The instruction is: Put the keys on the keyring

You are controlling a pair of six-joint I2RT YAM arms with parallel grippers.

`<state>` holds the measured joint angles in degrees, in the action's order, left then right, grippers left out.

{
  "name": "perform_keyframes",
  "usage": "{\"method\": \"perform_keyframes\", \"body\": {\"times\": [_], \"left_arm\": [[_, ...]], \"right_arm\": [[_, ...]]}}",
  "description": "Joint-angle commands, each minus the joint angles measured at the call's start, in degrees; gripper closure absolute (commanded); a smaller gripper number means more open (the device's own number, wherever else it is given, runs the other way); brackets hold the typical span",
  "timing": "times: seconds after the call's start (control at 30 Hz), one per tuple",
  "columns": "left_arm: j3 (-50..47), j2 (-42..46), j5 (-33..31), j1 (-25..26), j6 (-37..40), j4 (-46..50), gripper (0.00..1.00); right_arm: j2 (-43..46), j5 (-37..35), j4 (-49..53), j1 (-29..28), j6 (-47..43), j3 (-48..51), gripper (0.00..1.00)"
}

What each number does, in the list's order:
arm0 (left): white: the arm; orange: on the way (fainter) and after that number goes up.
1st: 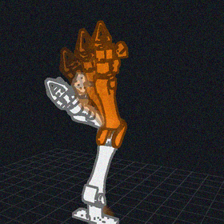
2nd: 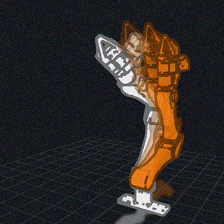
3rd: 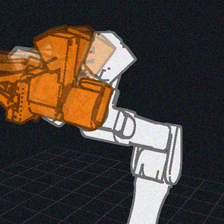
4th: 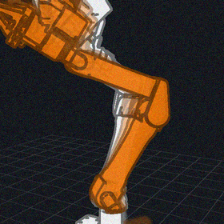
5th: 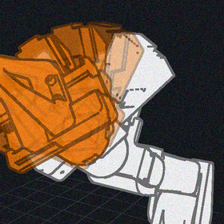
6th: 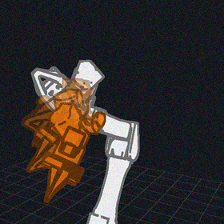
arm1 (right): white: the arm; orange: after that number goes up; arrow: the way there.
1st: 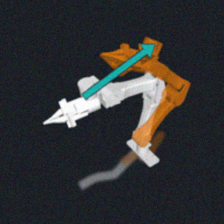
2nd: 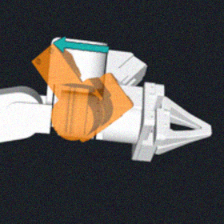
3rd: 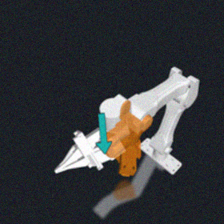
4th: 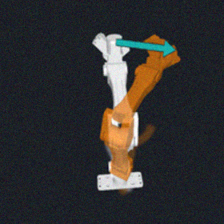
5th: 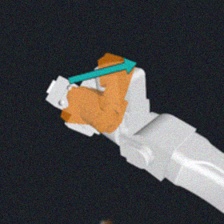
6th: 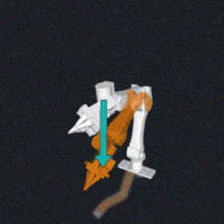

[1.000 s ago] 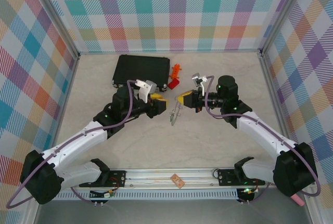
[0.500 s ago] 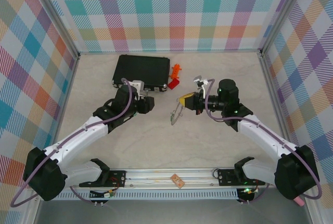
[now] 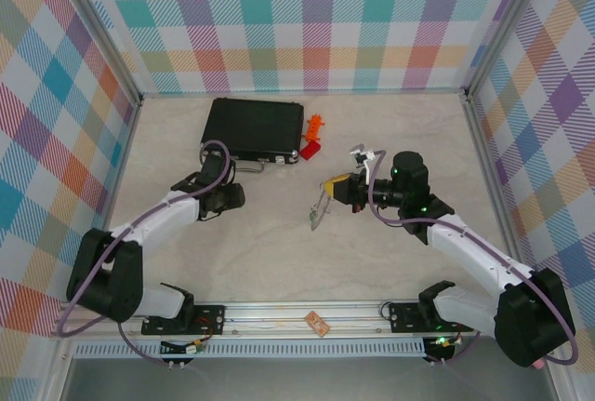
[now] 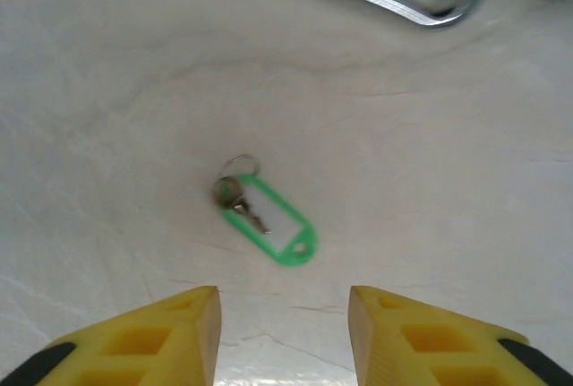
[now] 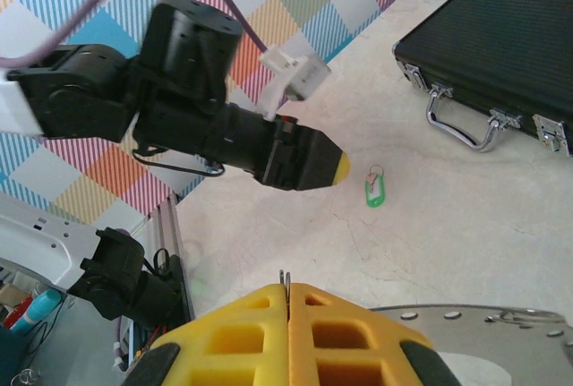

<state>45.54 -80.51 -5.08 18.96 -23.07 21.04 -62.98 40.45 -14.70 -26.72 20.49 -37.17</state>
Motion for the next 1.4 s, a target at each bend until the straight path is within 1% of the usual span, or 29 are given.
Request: {"method": "perform_keyframes", "body": {"times": [0.0, 0.3, 0.47, 0.7, 0.87, 1.1, 1.37], "left_arm": [[2.27, -3.96, 0.63, -1.92, -0.08, 1.22, 0.63], [2.52, -10.35, 0.99, -3.99, 0.82, -7.4, 0.6], [4.63, -13.4, 1.47, -4.53, 2.24, -9.42, 0.6], [6.23, -14.65, 1.46, -4.63, 3.42, -9.74, 0.59], [5.48, -15.45, 5.71, -4.61, 2.65, -10.23, 0.6], [2.02, -13.62, 7.81, -4.63, -0.01, -9.49, 0.6], [-4.27, -6.57, 11.06, -4.11, -5.6, -10.05, 0.64]], "right_arm": [[0.58, 0.19, -3.66, -0.44, 0.49, 0.44, 1.0], [0.23, 0.51, -4.15, -0.44, 0.79, 0.66, 1.0], [-0.48, 0.95, -4.56, -0.44, 1.14, 0.57, 1.0], [-0.83, 1.21, -4.77, -0.44, 1.21, 0.59, 1.0], [-0.97, 1.37, -4.96, -0.44, 1.33, 0.51, 1.0], [-1.17, 1.47, -5.2, -0.44, 1.64, 0.58, 1.0], [-1.33, 1.45, -5.43, -0.44, 1.92, 0.58, 1.0]]}}
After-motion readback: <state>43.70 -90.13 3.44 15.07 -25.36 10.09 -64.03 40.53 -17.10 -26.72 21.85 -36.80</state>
